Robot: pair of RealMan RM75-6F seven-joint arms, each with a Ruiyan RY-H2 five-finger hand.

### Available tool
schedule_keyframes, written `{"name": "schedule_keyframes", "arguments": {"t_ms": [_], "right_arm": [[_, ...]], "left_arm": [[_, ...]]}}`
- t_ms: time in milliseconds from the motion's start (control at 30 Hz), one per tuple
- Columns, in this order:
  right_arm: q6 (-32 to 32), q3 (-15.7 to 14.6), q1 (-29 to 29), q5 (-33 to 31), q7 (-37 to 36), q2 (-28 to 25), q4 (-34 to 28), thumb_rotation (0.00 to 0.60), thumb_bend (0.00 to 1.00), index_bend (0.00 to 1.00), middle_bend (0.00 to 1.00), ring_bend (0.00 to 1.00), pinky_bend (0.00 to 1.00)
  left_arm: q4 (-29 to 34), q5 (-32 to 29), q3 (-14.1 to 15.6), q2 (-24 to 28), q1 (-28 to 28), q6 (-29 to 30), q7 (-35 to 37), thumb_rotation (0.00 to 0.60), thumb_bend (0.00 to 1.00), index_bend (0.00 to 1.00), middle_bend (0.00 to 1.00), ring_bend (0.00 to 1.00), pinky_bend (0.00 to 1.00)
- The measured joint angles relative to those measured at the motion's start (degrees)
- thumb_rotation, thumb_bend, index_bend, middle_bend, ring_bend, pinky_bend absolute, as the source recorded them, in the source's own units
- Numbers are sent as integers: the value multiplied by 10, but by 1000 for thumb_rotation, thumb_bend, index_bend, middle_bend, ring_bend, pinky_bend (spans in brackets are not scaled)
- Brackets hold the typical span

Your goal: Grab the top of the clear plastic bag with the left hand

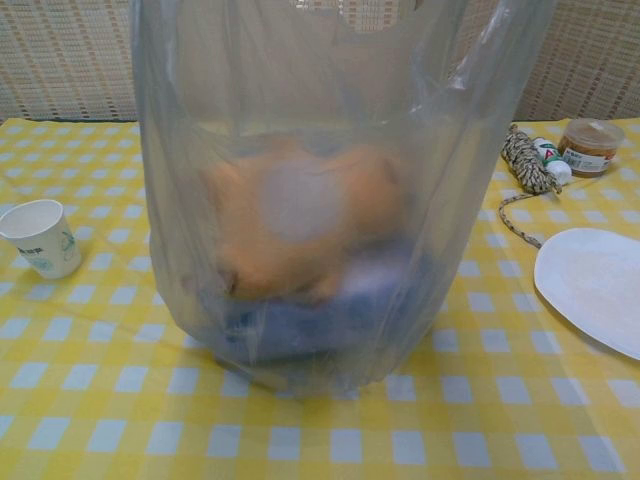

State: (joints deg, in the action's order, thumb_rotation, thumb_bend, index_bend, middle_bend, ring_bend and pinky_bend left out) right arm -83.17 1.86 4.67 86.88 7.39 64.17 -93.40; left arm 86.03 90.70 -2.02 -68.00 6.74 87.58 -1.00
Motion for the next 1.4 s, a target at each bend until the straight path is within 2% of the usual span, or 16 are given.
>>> {"name": "schedule_keyframes", "arguments": {"t_ms": [200,333,433,533,667,767,867,967,1100,1400], "right_arm": [[-1,-1,0,3,-7,-1,3,600,266,0,0,0,0],[-8,-3,-3,11,-14,-5,1,600,266,0,0,0,0],[-13,-9,-6,23,-18,-6,-1,600,266,0,0,0,0],[-14,-16,-7,35,-21,-7,-2,600,266,0,0,0,0],[-15,-22,-8,47,-23,-9,-5,600,266,0,0,0,0],[-15,-28,-8,60,-27,-11,-7,600,266,0,0,0,0],[-16,-36,-8,75,-33,-14,-9,600,266,0,0,0,0],[-19,-44,-9,91,-42,-18,-10,600,266,0,0,0,0],[-26,-52,-12,104,-55,-26,-10,600,266,0,0,0,0],[-36,-55,-16,112,-65,-33,-10,600,266,0,0,0,0]], "left_arm": [[-3,3,1,-1,6,-7,15,600,273,27,0,0,0],[2,22,11,6,12,-14,62,600,250,31,8,0,5],[6,49,25,16,20,-16,132,600,220,33,30,0,17],[5,84,41,27,31,-13,232,600,202,33,31,0,9],[-3,149,63,42,50,10,376,600,185,37,31,0,1],[-3,206,81,53,68,33,438,600,166,49,31,0,0],[9,252,96,63,88,55,468,600,150,56,31,0,0],[31,270,102,69,104,67,479,600,121,69,33,0,0],[56,276,106,78,126,63,503,600,74,87,40,0,0],[98,253,94,104,189,16,543,600,61,83,40,0,0]]}}
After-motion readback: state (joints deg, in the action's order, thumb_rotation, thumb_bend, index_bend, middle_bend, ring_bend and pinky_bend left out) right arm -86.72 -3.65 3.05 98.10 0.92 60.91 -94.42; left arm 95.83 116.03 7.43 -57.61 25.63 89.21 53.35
